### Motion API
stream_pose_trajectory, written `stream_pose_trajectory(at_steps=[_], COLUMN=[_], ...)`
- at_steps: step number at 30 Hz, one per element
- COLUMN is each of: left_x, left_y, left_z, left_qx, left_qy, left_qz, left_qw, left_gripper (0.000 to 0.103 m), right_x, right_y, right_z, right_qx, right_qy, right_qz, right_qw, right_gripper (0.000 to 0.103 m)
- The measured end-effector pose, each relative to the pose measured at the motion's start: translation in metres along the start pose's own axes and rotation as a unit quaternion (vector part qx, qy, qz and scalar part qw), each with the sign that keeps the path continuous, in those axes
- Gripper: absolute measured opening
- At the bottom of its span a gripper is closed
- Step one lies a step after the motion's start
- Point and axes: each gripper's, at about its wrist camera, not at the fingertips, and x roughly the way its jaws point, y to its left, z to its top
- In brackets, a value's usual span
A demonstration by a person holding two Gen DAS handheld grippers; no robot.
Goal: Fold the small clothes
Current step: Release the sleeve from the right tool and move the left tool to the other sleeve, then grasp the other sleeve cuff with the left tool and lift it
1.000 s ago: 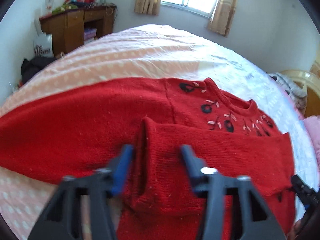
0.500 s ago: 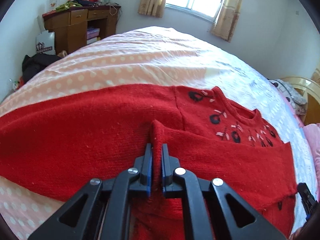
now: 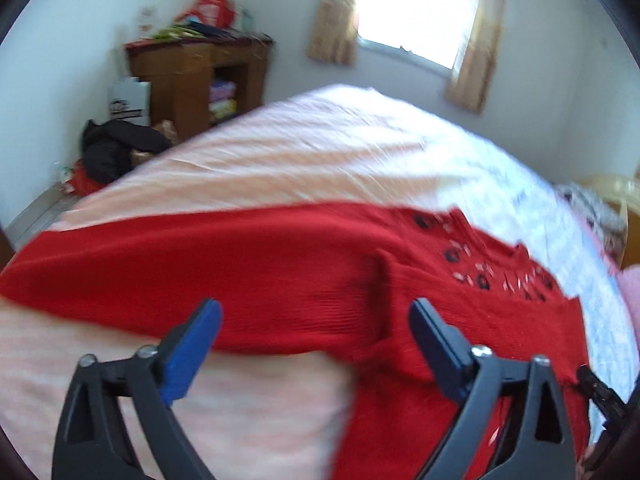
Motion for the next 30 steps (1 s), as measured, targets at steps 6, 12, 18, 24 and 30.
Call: stream_pose_trajectory(at_steps=[6,12,18,24,30], left_x=[-0.04,-0.039,-0.009,0.004,-0.007], left_y=[0.135,0.241,0.251,0.25,0.252], left_z=[0.011,-0.001,0.008,0.011,0.01], left_qx=[-0.161,-0.342,-0.323,-0.297,-0.296], left_qy=[-0.044,-0.054,-0.03,-0.003,-0.023], left_qz=[0.076,0.1,0.154,0.199,0.164], left_qw=[0.983,0.9327,0.9334,0.9339,0.9405], left_gripper=[0.101,0.094,0.093,0.045,0.012], right_x=[0.0,0.0,0.001,0.002,0.002], right_y=[0.0,0.001,0.004,0.006,0.005], right_z=[-0.001,-0.002,-0.002,-0.003,-0.003], right_qx=[-0.001,-0.004,-0.012,-0.017,-0.015], right_qy=[0.0,0.001,0.002,0.002,0.001], right_qz=[-0.001,-0.007,-0.017,-0.024,-0.022], right_qw=[1.0,1.0,1.0,1.0,1.0], right_gripper=[0.046,0.046,0.046,0.046,0.046])
